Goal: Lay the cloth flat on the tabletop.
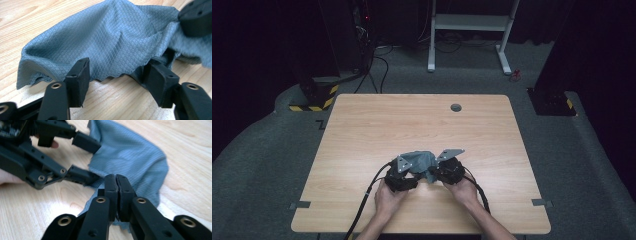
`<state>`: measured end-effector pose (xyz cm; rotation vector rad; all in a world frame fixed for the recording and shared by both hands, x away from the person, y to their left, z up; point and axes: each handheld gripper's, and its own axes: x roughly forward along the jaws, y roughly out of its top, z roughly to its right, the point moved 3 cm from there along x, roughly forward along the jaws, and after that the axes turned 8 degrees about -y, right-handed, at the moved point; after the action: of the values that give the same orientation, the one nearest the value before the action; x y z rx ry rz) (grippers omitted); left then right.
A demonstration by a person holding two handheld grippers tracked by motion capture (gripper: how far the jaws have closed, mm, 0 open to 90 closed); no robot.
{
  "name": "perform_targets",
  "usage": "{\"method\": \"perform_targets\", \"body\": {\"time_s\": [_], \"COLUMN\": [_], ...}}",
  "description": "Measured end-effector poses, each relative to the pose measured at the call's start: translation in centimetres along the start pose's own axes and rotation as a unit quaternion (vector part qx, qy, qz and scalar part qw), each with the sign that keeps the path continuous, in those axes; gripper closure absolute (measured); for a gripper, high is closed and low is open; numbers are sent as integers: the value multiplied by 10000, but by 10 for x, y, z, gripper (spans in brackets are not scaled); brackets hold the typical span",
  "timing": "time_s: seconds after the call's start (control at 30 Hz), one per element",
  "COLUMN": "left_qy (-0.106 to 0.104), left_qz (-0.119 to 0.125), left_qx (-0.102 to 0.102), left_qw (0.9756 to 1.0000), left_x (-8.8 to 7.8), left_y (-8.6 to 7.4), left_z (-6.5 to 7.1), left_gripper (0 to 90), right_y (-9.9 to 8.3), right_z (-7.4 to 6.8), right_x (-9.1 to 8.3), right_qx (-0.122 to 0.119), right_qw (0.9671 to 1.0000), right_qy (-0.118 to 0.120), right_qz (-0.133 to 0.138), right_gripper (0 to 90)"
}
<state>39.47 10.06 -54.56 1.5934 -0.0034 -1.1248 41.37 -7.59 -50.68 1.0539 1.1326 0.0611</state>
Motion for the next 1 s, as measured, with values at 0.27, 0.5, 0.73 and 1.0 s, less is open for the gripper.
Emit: {"method": "perform_targets", "body": {"time_s": [0.27,0.5,0.73,1.0], "left_qy": [67,77,79,79], "left_qz": [-24,-34,-37,-30], "left_qx": [-114,-112,-120,-130], "left_qw": [9999,9999,9999,9999], "left_x": [1,1,1,1], "left_y": [0,0,0,0], "left_z": [-1,-2,-2,-2], "left_gripper": [325,317,314,310], "right_y": [2,2,2,19], "right_z": [13,-16,-4,66], "right_x": [-1,4,12,-5], "right_qx": [55,-616,-549,584], "right_qw": [10000,9978,9985,9953], "right_qy": [-61,212,-18,-726], "right_qz": [8,109,1,266], "right_gripper": [900,665,900,899]}}
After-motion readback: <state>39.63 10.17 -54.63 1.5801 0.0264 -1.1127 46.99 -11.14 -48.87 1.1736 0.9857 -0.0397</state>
